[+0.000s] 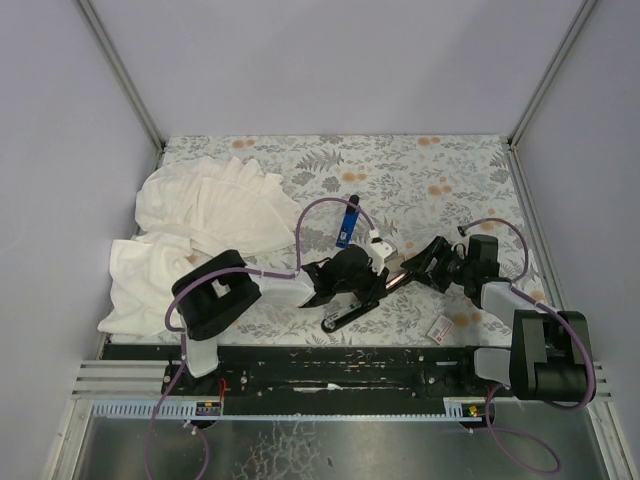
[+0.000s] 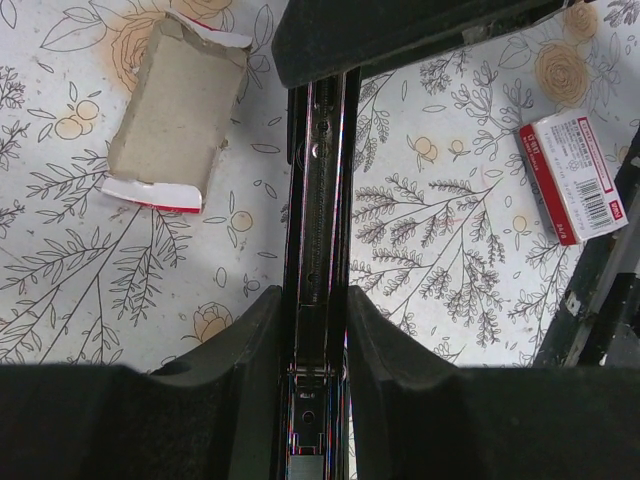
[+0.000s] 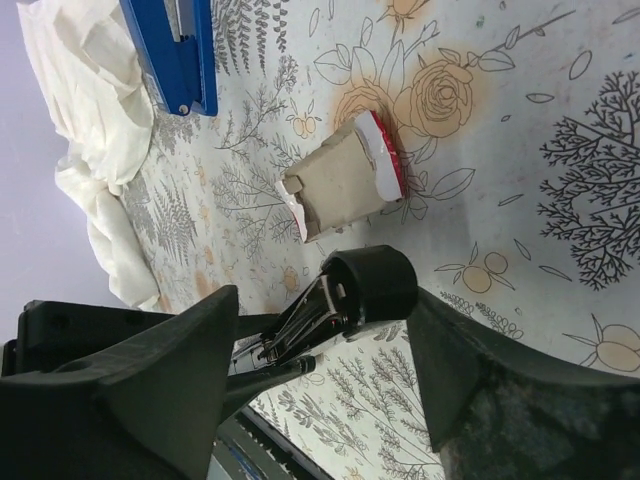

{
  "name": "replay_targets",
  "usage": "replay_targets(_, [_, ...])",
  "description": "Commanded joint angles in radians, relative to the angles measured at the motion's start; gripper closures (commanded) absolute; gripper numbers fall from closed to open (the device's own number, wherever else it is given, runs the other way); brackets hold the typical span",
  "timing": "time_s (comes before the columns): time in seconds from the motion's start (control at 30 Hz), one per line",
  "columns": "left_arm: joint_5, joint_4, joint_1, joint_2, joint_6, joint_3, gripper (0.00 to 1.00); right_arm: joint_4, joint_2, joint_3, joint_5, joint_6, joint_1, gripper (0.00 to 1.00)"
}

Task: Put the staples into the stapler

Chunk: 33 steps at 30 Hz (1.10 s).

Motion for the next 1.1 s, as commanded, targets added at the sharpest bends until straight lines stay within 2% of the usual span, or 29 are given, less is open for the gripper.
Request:
replay_targets(0.0, [0.028,0.114,-0.012,-0.039,-0.032,-0.002,1.00,0.074,0.012,0.001,-0.077,-0.007,-0.003,0.30])
replay_targets(0.17, [0.031,0.131,-0.012,-0.061,-0.039,-0.017,1.00,0.100,0.041,-0.001,-0.084,-0.007,-0.003,0.44])
replay_targets(0.27, [0.034,0.133,-0.012,-0.072,-0.041,-0.021,1.00,0.125,0.065,-0.002,-0.091,-0.005,-0.003,0.49])
replay_targets(0.4, [0.031,0.106,-0.012,-0.075,-0.039,-0.011,1.00,0.158,0.083,-0.001,-0.113,0.001,-0.003,0.65])
replay_targets(0.43, [0.025,0.092,-0.012,-0.076,-0.036,-0.009,0.95,0.159,0.076,-0.003,-0.112,-0.001,-0.003,0.68])
replay_targets(0.53, [0.001,0.048,-0.012,-0.096,-0.025,-0.017,0.64,0.124,0.034,0.007,-0.094,-0.032,-0.003,0.75])
replay_targets(0.57, [-0.007,0.025,-0.012,-0.105,-0.020,-0.022,0.56,0.101,0.014,0.016,-0.083,-0.051,-0.003,0.76])
replay_targets(0.63, [-0.035,-0.029,-0.011,-0.128,-0.006,-0.034,0.48,0.046,-0.023,0.036,-0.056,-0.093,-0.003,0.77])
replay_targets(0.9, [-0.127,-0.219,-0.029,-0.271,0.005,-0.163,0.39,-0.150,-0.099,0.156,0.041,-0.258,-0.003,0.78])
replay_targets(1.07, [-0.116,-0.237,-0.071,-0.350,-0.040,-0.247,0.38,-0.178,-0.107,0.194,0.048,-0.286,-0.002,0.78])
